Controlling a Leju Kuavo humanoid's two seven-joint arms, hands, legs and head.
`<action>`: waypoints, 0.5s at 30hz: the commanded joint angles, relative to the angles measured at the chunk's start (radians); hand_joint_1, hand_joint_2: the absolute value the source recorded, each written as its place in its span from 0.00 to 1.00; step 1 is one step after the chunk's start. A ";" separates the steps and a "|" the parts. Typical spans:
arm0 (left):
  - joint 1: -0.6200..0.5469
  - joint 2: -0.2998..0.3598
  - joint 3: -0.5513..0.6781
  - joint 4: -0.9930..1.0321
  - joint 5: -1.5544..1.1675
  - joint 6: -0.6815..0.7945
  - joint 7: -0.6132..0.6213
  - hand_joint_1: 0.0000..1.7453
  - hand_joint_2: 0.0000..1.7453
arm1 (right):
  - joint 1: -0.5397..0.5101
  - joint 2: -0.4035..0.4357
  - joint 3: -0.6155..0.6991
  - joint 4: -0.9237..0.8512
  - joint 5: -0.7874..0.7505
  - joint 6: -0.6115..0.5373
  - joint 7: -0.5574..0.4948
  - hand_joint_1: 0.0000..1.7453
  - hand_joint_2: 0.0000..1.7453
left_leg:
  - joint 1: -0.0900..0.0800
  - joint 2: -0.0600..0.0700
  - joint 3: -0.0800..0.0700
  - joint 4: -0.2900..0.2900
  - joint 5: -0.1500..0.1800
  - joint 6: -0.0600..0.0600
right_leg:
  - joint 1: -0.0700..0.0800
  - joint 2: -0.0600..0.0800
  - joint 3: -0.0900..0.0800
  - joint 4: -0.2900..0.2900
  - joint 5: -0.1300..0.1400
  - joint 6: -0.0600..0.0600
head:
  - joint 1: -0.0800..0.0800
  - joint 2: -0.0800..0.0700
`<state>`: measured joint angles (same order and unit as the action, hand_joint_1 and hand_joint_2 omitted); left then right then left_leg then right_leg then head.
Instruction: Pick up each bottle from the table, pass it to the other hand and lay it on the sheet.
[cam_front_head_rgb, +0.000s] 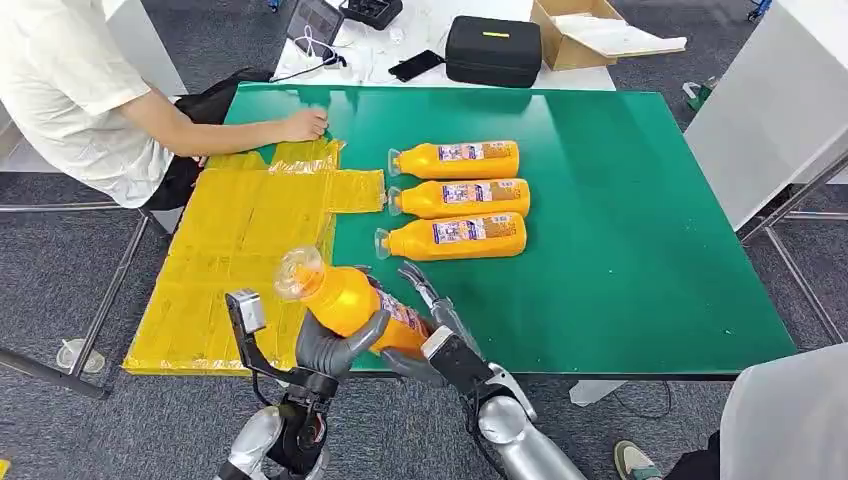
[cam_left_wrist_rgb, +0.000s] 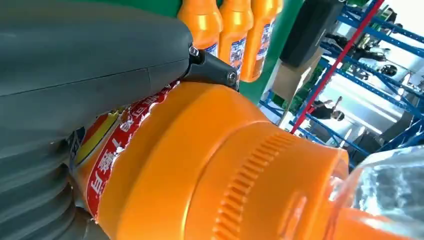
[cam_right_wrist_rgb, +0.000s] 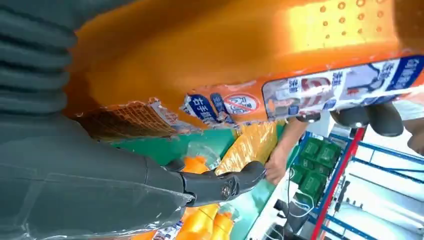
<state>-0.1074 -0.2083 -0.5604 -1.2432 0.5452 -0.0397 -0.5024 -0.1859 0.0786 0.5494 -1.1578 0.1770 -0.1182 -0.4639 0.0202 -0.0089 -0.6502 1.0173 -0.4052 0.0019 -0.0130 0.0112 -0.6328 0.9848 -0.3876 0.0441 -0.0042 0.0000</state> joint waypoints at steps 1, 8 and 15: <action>0.030 0.052 0.011 -0.109 -0.086 0.102 -0.037 1.00 1.00 | 0.040 0.018 -0.182 -0.027 -0.036 -0.199 -0.038 0.00 0.00 | -0.001 0.000 0.006 -0.001 -0.002 0.001 | 0.000 -0.001 0.006 0.000 -0.003 -0.002 | 0.000 0.000; -0.006 0.060 -0.016 -0.098 -0.460 0.495 -0.101 1.00 1.00 | 0.123 0.067 -0.483 -0.263 -0.055 -0.571 -0.234 0.00 0.00 | -0.001 -0.001 0.001 0.000 -0.001 0.001 | -0.001 -0.002 0.002 0.001 -0.001 -0.001 | 0.000 0.000; -0.074 0.039 0.048 0.059 -0.921 0.715 -0.059 1.00 1.00 | 0.158 0.198 -0.677 -0.497 0.098 -0.580 -0.234 0.00 0.00 | -0.002 -0.001 0.005 0.000 -0.002 0.001 | -0.001 -0.003 0.004 0.002 -0.003 -0.002 | 0.000 0.000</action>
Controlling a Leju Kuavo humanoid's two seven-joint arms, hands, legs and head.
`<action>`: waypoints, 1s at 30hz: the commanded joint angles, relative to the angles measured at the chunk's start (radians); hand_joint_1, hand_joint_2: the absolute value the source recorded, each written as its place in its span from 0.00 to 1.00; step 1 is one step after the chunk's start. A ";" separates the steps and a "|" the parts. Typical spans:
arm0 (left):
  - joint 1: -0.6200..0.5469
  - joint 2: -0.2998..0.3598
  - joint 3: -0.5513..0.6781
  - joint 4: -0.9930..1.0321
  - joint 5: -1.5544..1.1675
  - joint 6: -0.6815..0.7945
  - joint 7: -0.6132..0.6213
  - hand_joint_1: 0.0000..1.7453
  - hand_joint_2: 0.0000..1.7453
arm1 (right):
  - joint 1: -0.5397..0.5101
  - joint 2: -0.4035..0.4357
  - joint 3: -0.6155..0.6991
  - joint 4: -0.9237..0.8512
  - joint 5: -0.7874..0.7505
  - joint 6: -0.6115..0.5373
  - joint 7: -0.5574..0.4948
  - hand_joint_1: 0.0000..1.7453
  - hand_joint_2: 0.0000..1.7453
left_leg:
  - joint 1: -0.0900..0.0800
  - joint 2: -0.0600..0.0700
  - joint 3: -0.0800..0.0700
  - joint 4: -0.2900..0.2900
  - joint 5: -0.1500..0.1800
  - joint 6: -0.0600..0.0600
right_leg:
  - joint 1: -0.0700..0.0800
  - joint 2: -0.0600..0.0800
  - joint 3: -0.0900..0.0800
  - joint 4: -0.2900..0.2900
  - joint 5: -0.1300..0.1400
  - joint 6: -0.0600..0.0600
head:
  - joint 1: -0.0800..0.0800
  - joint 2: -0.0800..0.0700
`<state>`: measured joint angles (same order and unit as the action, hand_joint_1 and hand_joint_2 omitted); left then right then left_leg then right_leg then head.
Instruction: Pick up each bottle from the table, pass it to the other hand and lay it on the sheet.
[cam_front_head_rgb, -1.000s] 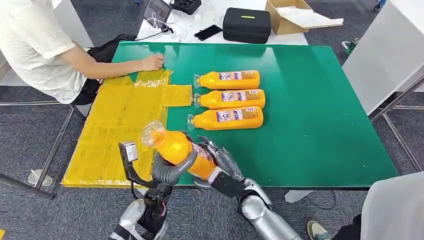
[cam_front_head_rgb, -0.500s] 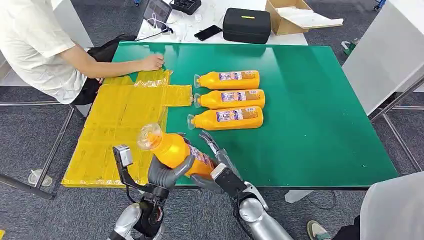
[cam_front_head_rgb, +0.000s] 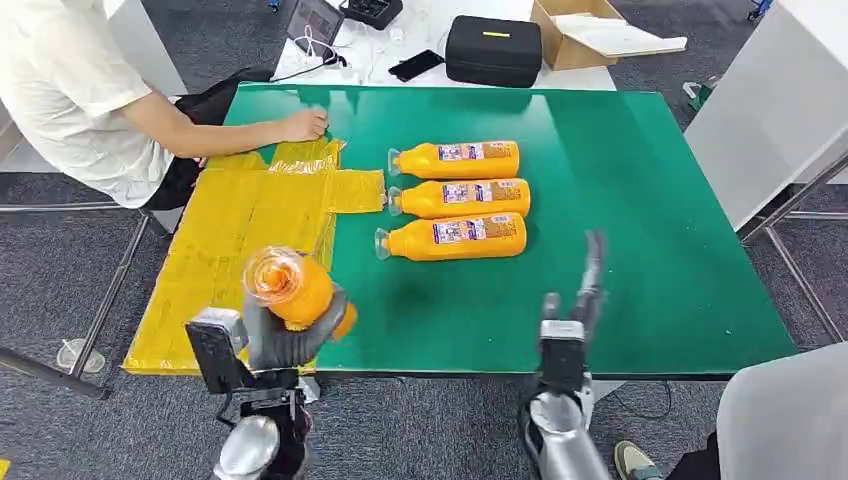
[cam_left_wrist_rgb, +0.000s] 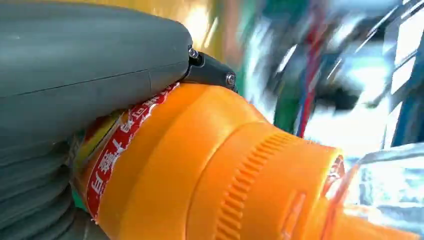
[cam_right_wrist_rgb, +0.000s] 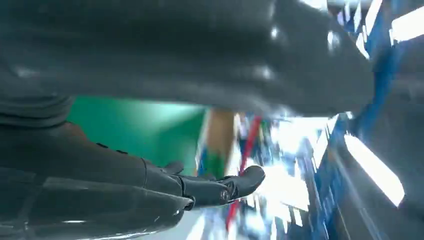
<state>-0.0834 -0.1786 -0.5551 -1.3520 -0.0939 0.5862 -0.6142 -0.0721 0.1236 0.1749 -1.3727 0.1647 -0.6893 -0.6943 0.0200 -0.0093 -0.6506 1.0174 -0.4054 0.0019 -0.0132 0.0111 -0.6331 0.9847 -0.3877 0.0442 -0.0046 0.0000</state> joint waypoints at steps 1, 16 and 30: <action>-0.101 0.012 0.040 0.167 -0.297 0.101 0.063 1.00 1.00 | 0.044 0.165 -0.320 -0.294 0.124 -0.009 -0.004 0.00 0.00 | -0.001 -0.001 0.004 0.000 -0.001 0.000 | 0.000 -0.003 0.004 0.002 -0.002 -0.002 | 0.000 0.000; -0.399 0.088 0.045 0.719 -0.915 -0.045 0.482 1.00 1.00 | -0.012 0.090 -0.127 -0.086 -0.057 -0.008 -0.004 0.00 1.00 | 0.000 0.002 0.006 -0.002 0.000 0.000 | 0.001 0.001 0.005 -0.001 0.000 -0.002 | 0.000 0.000; -0.540 0.089 0.028 0.956 -0.960 -0.287 0.486 1.00 1.00 | -0.028 0.088 -0.108 -0.023 -0.090 0.038 -0.004 0.00 1.00 | 0.001 0.002 0.004 -0.001 0.001 0.000 | 0.001 0.001 0.004 0.000 0.000 -0.001 | 0.000 0.000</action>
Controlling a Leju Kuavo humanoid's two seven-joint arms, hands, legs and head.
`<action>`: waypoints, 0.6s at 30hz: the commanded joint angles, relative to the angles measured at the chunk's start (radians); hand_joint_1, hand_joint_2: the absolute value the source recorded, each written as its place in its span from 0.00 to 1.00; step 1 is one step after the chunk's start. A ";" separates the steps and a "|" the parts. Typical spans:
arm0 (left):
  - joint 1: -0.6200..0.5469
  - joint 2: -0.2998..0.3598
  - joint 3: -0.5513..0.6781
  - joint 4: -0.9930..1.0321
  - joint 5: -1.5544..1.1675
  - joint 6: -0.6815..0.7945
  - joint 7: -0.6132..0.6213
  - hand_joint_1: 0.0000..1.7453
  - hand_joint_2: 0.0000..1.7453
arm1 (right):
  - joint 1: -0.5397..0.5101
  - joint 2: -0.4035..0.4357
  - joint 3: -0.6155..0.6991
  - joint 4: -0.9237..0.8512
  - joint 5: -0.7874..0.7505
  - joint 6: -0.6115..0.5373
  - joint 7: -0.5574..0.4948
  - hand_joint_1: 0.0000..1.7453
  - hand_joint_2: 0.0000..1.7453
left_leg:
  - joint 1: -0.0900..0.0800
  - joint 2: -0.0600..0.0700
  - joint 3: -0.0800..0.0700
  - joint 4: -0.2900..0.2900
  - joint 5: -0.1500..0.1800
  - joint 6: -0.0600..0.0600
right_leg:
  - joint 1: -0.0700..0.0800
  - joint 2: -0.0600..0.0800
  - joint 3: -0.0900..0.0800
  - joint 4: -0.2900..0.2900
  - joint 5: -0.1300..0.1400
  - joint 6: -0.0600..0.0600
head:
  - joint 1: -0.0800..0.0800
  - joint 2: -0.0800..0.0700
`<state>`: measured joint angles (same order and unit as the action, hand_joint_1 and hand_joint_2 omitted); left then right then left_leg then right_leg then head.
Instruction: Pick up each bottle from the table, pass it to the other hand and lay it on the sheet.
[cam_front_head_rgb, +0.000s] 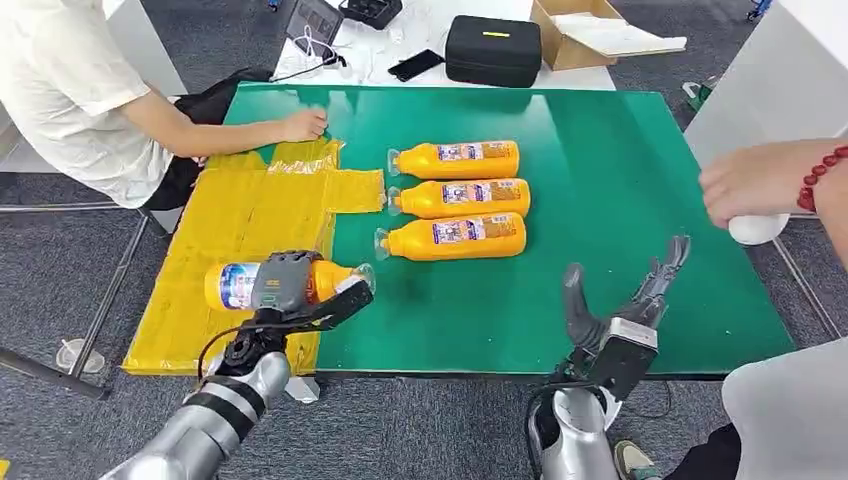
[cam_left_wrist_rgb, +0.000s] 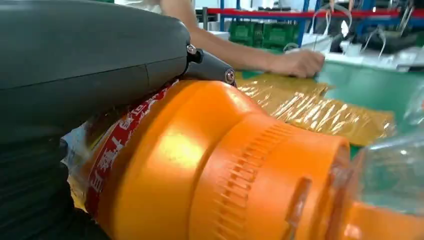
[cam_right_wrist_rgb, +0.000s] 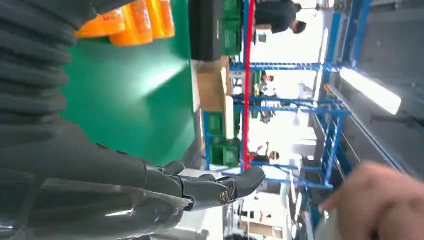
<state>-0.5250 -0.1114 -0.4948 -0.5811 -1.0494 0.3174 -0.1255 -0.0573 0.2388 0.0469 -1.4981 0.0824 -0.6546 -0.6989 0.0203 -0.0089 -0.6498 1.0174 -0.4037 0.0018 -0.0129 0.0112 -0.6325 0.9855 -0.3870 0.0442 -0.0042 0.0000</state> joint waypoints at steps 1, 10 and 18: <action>-0.098 0.022 -0.032 0.185 -0.004 -0.018 -0.003 1.00 1.00 | -0.043 -0.027 0.020 0.102 -0.008 0.003 0.001 0.00 1.00 | 0.000 0.002 0.004 -0.001 -0.001 0.001 | 0.001 0.001 0.004 -0.001 -0.001 -0.001 | 0.000 0.000; -0.129 0.048 -0.037 0.236 0.001 -0.177 -0.036 0.29 1.00 | -0.045 -0.022 0.022 0.131 -0.014 0.011 0.001 0.00 1.00 | 0.000 0.004 0.009 0.000 -0.003 0.001 | 0.001 0.001 0.008 -0.001 -0.002 -0.003 | 0.000 0.000; -0.132 0.058 -0.008 0.244 0.050 -0.295 -0.074 0.00 1.00 | -0.042 -0.028 0.019 0.146 -0.017 0.010 0.001 0.00 1.00 | 0.000 0.003 0.006 -0.001 -0.002 0.001 | 0.001 0.001 0.006 -0.001 -0.001 -0.002 | 0.000 0.000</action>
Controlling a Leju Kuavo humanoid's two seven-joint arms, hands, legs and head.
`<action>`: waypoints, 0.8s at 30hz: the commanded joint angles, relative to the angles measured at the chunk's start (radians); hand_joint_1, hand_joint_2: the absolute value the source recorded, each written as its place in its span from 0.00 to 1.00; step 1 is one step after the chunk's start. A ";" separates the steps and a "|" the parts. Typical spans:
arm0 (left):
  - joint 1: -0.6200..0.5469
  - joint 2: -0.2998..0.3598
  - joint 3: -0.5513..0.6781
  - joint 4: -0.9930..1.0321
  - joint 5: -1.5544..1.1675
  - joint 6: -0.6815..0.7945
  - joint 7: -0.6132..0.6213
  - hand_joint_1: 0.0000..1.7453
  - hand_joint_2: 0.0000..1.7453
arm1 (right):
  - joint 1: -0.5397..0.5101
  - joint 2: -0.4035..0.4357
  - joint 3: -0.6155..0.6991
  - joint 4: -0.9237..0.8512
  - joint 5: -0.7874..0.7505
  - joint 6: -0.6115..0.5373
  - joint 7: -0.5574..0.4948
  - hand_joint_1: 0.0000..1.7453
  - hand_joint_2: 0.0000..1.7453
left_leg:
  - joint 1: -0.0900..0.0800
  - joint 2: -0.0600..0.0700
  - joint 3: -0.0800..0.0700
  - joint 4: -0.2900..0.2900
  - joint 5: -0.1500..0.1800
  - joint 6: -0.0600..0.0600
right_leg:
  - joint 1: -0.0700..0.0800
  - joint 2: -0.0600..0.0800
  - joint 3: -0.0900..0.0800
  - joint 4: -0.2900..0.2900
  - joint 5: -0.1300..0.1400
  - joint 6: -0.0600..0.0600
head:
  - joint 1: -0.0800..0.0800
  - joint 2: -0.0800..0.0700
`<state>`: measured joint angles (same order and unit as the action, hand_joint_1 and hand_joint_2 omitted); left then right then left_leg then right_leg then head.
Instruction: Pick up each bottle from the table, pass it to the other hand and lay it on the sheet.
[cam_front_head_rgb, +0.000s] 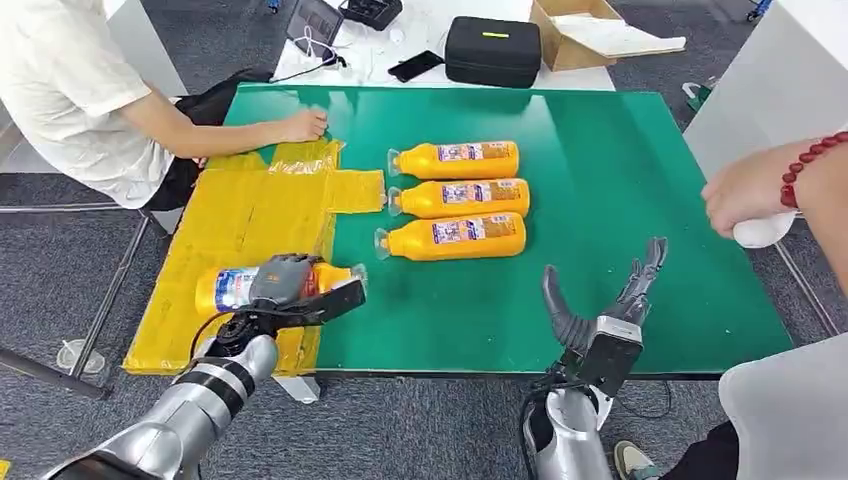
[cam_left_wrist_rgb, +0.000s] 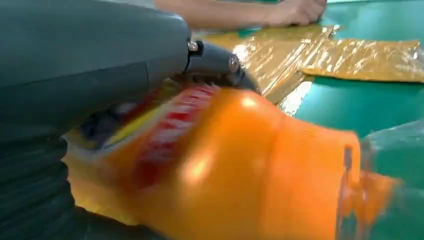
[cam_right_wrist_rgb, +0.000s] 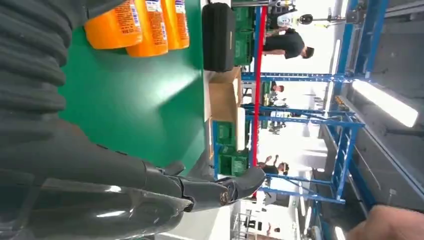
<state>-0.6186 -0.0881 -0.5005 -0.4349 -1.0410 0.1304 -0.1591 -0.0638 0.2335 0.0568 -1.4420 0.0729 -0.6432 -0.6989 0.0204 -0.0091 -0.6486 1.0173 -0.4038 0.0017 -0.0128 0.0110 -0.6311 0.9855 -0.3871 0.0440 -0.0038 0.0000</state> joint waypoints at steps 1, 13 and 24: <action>-0.039 0.037 -0.002 0.098 0.046 -0.122 -0.045 0.00 1.00 | -0.037 -0.023 0.010 0.094 -0.007 -0.003 0.001 0.00 1.00 | 0.000 0.003 0.004 -0.001 -0.001 0.001 | 0.000 0.002 0.003 -0.001 0.000 -0.001 | 0.000 0.000; -0.012 0.049 -0.008 0.066 0.072 -0.125 -0.101 0.00 1.00 | -0.045 -0.028 0.025 0.112 -0.009 -0.010 0.001 0.00 1.00 | -0.001 0.004 0.007 -0.001 -0.001 0.001 | 0.000 0.003 0.006 -0.001 0.000 -0.001 | 0.000 0.000; 0.129 0.025 -0.011 -0.218 0.228 -0.074 -0.319 0.00 1.00 | -0.032 -0.039 0.052 0.112 0.004 -0.010 0.001 0.00 1.00 | -0.001 0.002 0.009 -0.001 -0.002 0.001 | 0.000 0.000 0.008 -0.001 -0.002 -0.001 | 0.000 0.000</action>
<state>-0.5841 -0.0614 -0.4902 -0.4819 -0.8571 0.0611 -0.4235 -0.0704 0.2232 0.0786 -1.3882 0.0763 -0.6523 -0.6989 0.0203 -0.0091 -0.6457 1.0173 -0.4040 0.0017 -0.0130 0.0110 -0.6283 0.9855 -0.3873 0.0440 -0.0042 0.0000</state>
